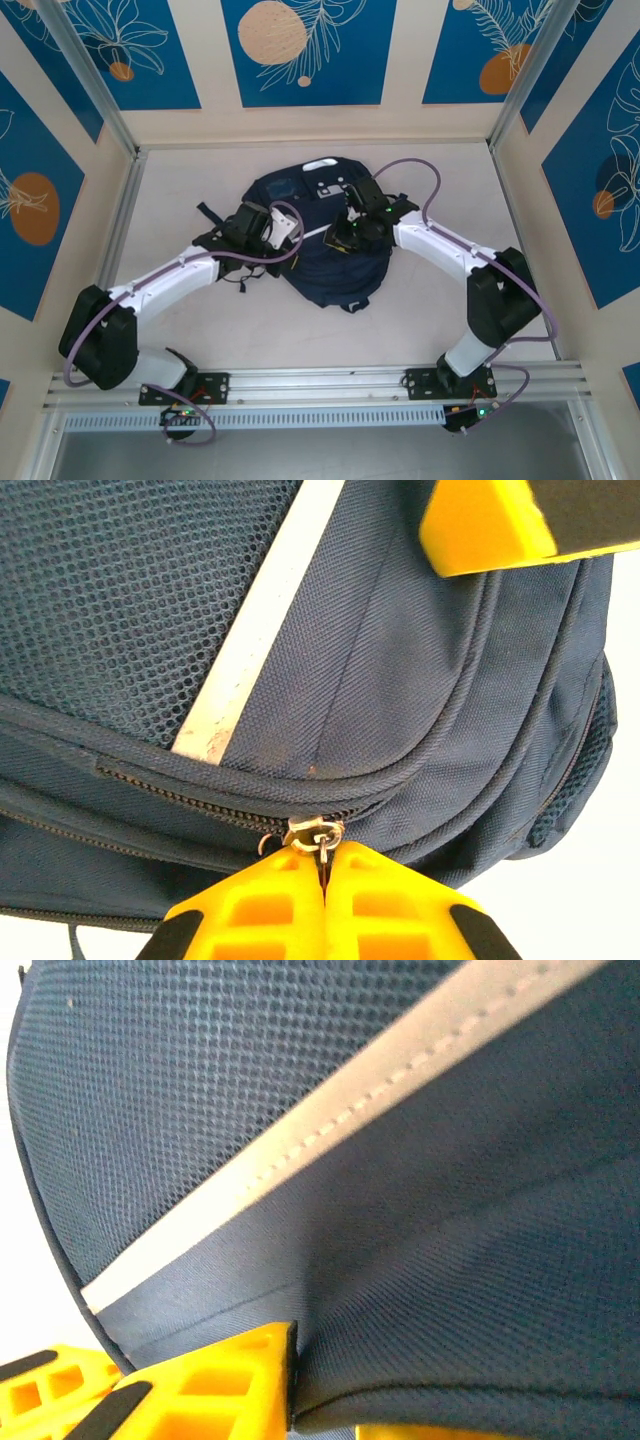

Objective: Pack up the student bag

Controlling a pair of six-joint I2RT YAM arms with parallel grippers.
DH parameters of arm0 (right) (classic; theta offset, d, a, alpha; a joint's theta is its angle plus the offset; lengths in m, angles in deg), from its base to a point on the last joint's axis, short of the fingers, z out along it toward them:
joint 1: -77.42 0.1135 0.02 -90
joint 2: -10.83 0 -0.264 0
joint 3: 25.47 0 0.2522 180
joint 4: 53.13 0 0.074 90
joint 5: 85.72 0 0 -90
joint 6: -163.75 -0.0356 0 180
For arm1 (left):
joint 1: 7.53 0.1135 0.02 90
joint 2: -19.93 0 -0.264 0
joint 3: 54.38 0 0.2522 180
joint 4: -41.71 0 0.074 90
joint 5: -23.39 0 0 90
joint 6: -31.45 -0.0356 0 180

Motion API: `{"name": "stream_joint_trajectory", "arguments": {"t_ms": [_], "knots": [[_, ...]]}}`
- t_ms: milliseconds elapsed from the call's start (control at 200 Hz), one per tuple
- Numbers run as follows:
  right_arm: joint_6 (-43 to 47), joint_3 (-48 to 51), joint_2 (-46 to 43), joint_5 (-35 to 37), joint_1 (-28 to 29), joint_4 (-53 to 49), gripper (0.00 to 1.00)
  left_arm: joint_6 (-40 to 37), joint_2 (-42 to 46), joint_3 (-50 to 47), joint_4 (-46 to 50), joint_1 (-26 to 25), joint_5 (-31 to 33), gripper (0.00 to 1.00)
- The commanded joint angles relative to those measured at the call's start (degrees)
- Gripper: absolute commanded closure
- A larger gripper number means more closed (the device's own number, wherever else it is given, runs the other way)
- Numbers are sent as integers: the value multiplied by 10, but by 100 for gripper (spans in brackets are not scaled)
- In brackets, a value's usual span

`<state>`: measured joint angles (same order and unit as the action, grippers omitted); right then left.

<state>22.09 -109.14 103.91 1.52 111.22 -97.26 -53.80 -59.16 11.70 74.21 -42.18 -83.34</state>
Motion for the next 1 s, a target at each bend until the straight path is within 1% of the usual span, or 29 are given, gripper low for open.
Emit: {"name": "stream_joint_trajectory", "arguments": {"t_ms": [0, 95, 205, 335, 490, 560, 645, 680, 750, 810, 900, 995], "knots": [[0, -33, 29, -31, 14, 43, 79, 38, 26, -14, -23, -17, -53, 100], [-5, -47, 47, -47, 19, 59, 80, 54, 20, -11, -18, -28, -39, 100], [-8, -61, 62, -57, 23, 67, 81, 72, 20, -14, -28, -35, -41, 100], [-7, -57, 60, -50, 20, 65, 80, 84, 18, -13, -45, -41, -60, 100], [5, -34, 30, -24, 8, 44, 79, 101, 17, -4, -40, -42, -70, 100], [16, -20, 10, -9, -1, 29, 74, 116, 24, 4, -25, -40, -63, 81], [34, 2, -22, 9, -9, 11, 65, 129, 43, 8, -8, -30, -51, 60], [40, 8, -36, 20, -9, 0, 60, 137, 53, 8, -4, -23, -50, 53], [56, 21, -64, 45, -6, -25, 54, 154, 75, 3, -6, -3, -62, 45], [62, 31, -88, 67, -1, -45, 50, 168, 92, 1, 2, 12, -57, 37], [67, 43, -118, 113, 20, -70, 47, 186, 106, 2, 16, 41, -43, 35], [67, 44, -131, 173, 66, -89, 46, 219, 108, 5, 41, 78, -4, 26]]}}
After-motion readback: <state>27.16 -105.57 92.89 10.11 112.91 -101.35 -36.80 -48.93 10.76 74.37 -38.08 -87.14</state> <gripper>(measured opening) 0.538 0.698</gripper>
